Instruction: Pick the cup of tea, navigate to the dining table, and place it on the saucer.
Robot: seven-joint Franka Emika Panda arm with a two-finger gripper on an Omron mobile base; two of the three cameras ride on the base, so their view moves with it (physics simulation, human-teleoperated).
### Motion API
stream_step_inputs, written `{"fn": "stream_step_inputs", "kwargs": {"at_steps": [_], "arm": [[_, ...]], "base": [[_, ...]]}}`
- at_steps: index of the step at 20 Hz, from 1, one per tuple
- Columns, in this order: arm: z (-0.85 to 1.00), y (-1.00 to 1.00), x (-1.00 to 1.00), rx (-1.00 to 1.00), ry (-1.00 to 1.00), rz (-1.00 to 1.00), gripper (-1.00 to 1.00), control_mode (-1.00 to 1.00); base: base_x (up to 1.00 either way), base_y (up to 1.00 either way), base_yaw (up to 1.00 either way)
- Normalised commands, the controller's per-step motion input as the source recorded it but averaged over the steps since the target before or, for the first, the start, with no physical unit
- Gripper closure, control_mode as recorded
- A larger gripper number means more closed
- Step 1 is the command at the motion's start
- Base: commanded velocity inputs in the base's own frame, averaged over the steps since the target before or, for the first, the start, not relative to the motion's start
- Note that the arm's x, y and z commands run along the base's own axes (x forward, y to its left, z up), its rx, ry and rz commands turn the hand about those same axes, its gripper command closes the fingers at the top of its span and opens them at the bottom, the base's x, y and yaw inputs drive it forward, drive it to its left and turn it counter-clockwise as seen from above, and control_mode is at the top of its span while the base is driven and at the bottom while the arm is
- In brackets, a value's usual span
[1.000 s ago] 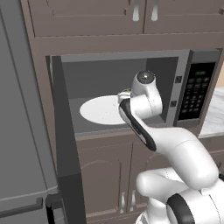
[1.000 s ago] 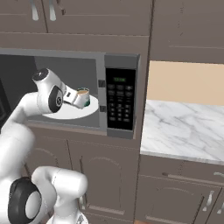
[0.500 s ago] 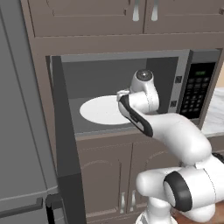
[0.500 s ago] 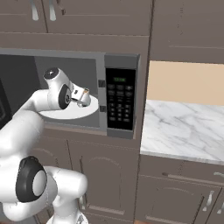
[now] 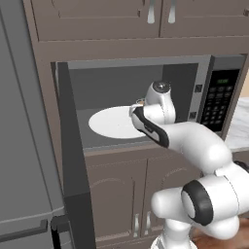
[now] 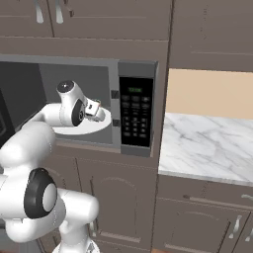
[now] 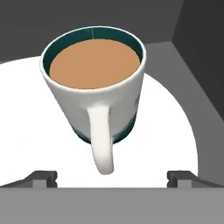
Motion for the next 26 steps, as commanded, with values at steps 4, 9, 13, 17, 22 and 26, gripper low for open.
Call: {"fn": "stream_step_inputs", "kwargs": {"at_steps": [4, 9, 13, 17, 22, 26], "arm": [[-0.13, 0.0, 0.29, 0.02, 0.0, 0.04, -1.0, -1.0], [-0.01, 0.0, 0.19, 0.01, 0.0, 0.01, -1.0, -1.0], [0.0, 0.01, 0.03, 0.0, 0.0, 0.0, -1.0, -1.0], [0.0, 0.03, 0.0, 0.0, 0.0, 0.0, -1.0, -1.0], [0.0, 0.0, 0.0, 0.0, 0.0, 0.0, -1.0, -1.0], [0.0, 0.0, 0.0, 0.0, 0.0, 0.0, -1.0, -1.0]], "base": [[0.0, 0.0, 0.0], [0.0, 0.0, 0.0], [0.0, 0.0, 0.0], [0.0, 0.0, 0.0], [0.0, 0.0, 0.0], [0.0, 0.0, 0.0]]}}
